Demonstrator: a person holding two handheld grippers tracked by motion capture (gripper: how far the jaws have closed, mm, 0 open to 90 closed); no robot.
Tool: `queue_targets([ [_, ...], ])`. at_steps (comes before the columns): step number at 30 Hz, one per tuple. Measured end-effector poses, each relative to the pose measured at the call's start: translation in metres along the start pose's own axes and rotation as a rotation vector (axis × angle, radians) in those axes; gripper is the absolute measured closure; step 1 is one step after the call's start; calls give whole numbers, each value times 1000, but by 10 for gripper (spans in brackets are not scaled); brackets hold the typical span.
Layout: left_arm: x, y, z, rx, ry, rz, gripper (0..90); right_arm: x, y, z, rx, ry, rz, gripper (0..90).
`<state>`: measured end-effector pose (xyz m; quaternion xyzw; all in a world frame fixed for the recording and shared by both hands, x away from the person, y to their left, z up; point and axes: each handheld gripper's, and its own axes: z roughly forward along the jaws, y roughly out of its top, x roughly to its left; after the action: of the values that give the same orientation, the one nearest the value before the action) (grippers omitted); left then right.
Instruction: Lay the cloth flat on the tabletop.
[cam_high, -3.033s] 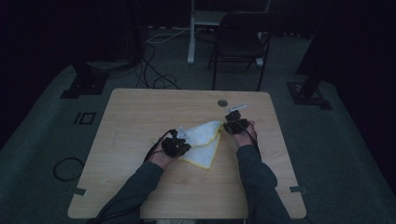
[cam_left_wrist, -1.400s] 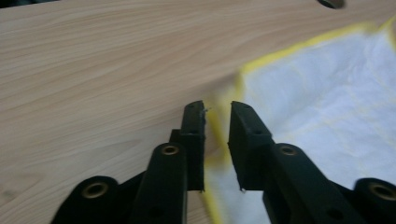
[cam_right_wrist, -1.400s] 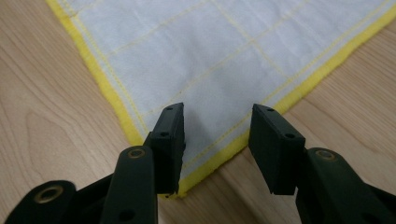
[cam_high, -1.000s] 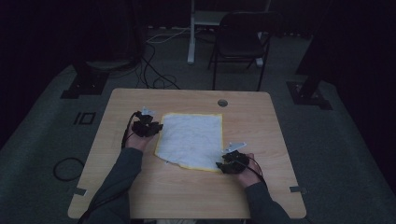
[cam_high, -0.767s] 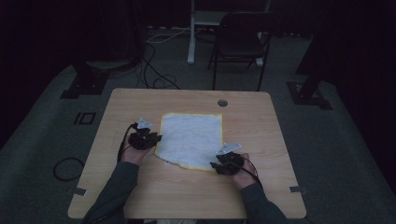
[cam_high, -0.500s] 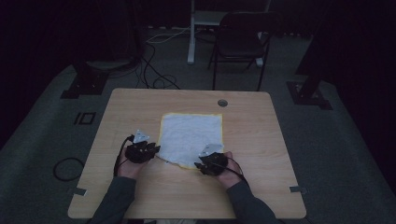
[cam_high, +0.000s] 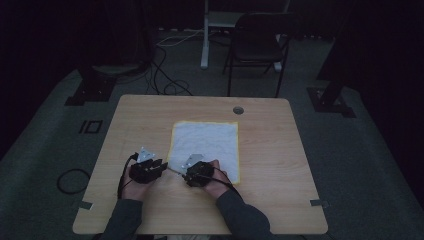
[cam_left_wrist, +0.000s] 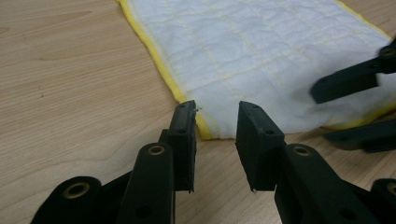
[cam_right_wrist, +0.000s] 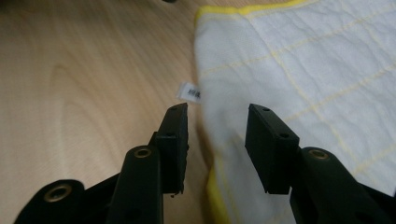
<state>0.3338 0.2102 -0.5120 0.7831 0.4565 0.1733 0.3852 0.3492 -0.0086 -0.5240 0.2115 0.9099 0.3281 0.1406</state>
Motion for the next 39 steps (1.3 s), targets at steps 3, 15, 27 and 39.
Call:
queue_targets([
  [3,0,1,-1,-7,1,1,684,-1,3,6,30,-8,-19,721],
  [15,-7,8,1,-11,-14,32,687,-48,-1,-21,-69,-59,191,859],
  [27,-12,26,45,29,-61,52,606,-58,-5,-24,-60,-80,203,854],
  [39,-19,38,35,11,-131,80,877,-60,-6,-30,-78,-103,188,668],
])
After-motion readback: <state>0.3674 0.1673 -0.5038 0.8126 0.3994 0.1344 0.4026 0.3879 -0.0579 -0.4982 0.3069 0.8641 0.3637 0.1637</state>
